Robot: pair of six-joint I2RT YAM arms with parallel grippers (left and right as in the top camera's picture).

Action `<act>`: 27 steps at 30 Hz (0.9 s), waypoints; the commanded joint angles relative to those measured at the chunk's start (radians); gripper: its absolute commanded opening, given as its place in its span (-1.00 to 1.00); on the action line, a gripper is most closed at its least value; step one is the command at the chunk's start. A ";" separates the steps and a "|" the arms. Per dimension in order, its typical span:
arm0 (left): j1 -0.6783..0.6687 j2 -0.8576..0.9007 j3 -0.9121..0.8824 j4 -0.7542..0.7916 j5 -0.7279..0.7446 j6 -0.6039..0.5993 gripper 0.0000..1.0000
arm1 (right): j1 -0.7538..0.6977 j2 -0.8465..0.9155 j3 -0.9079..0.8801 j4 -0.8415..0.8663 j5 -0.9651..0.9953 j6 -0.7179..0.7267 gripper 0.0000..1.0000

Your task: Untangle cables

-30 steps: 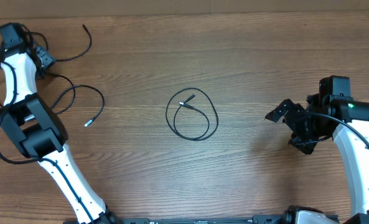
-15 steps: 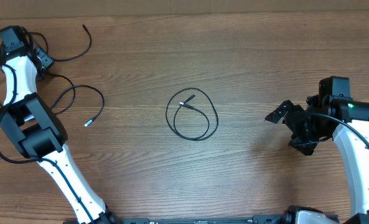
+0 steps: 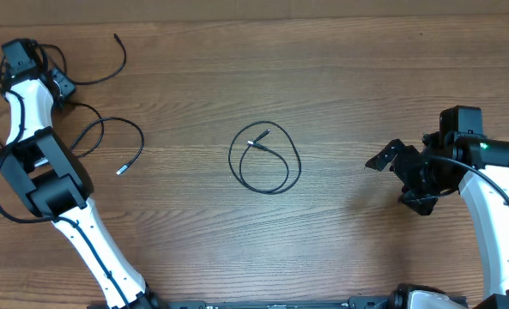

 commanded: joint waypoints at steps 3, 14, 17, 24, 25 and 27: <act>0.007 0.045 -0.011 -0.001 -0.009 0.027 0.02 | -0.003 -0.001 -0.011 0.003 0.006 0.007 1.00; 0.019 0.042 -0.005 -0.071 -0.008 0.035 -0.92 | -0.003 -0.001 -0.011 0.010 0.007 0.006 1.00; 0.018 0.041 0.014 -0.122 -0.009 -0.037 -0.91 | -0.003 -0.001 -0.011 0.010 0.006 0.006 1.00; 0.026 0.040 0.120 -0.277 -0.014 -0.162 -0.91 | -0.003 -0.001 -0.011 0.010 0.007 0.006 1.00; 0.026 0.040 0.135 -0.292 -0.018 -0.162 -0.91 | -0.003 -0.001 -0.011 0.010 0.007 0.006 1.00; 0.031 0.040 0.170 -0.327 -0.022 -0.166 -0.90 | -0.003 -0.001 -0.011 0.010 0.007 0.006 1.00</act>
